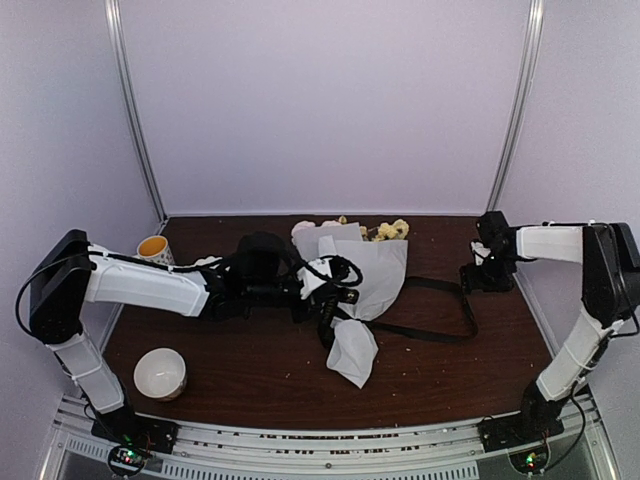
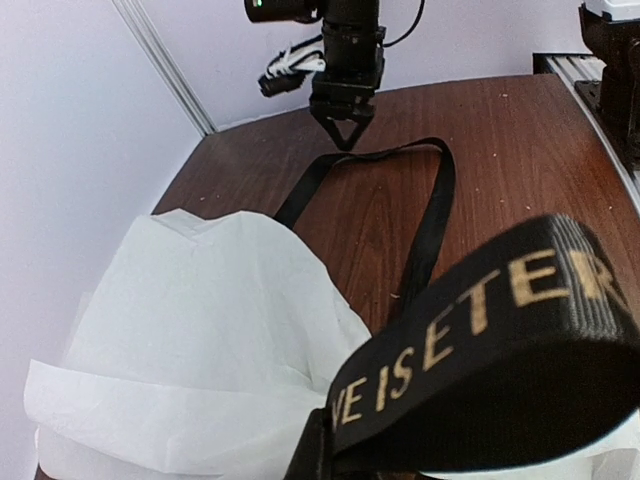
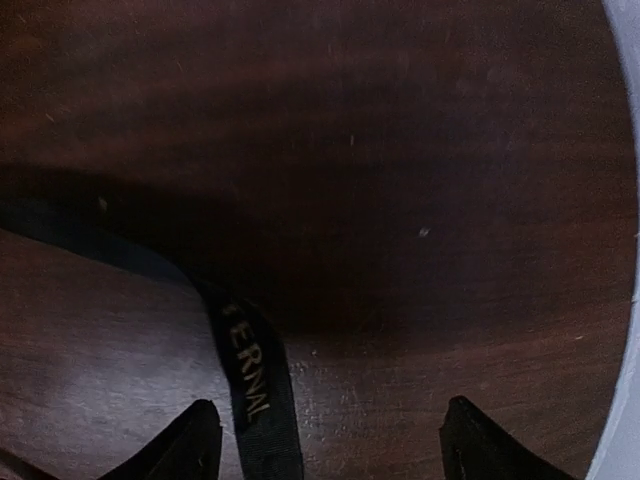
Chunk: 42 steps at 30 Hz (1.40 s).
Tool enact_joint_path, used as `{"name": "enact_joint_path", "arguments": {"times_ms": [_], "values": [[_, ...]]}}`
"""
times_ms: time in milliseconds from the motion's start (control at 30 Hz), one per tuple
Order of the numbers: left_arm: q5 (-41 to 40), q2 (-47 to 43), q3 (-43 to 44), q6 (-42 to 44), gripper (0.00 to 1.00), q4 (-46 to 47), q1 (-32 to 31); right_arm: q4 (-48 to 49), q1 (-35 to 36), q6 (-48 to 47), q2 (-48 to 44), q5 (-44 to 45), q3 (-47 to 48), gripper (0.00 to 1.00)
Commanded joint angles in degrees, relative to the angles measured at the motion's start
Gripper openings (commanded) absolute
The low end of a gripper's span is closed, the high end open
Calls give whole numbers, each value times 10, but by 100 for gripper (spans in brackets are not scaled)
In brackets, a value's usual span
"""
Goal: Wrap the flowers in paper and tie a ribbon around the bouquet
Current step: Cross the half-tied ribbon over the folded bouquet.
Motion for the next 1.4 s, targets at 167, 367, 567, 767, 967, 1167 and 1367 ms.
{"name": "enact_joint_path", "arguments": {"times_ms": [167, 367, 567, 767, 967, 1167, 1367], "values": [[-34, -17, 13, 27, 0, -41, -7, -89, -13, 1, 92, -48, 51, 72], [-42, -13, 16, 28, 0, -47, -7, -134, 3, -15, 146, -8, 128, 68], [-49, -18, 16, 29, 0, -54, -7, -182, 26, -32, 189, -1, 200, 18], [-45, -29, 7, 25, 0, -52, -9, -172, 27, -31, 101, -29, 221, 0], [-46, -29, -4, 21, 0, -25, -11, -248, 149, -52, -2, -68, 348, 0], [-44, -30, -10, 45, 0, -17, -30, -197, 355, -43, 63, -165, 513, 0], [-47, -54, -42, 35, 0, 2, -41, -218, 460, 7, 244, -183, 747, 10]]}}
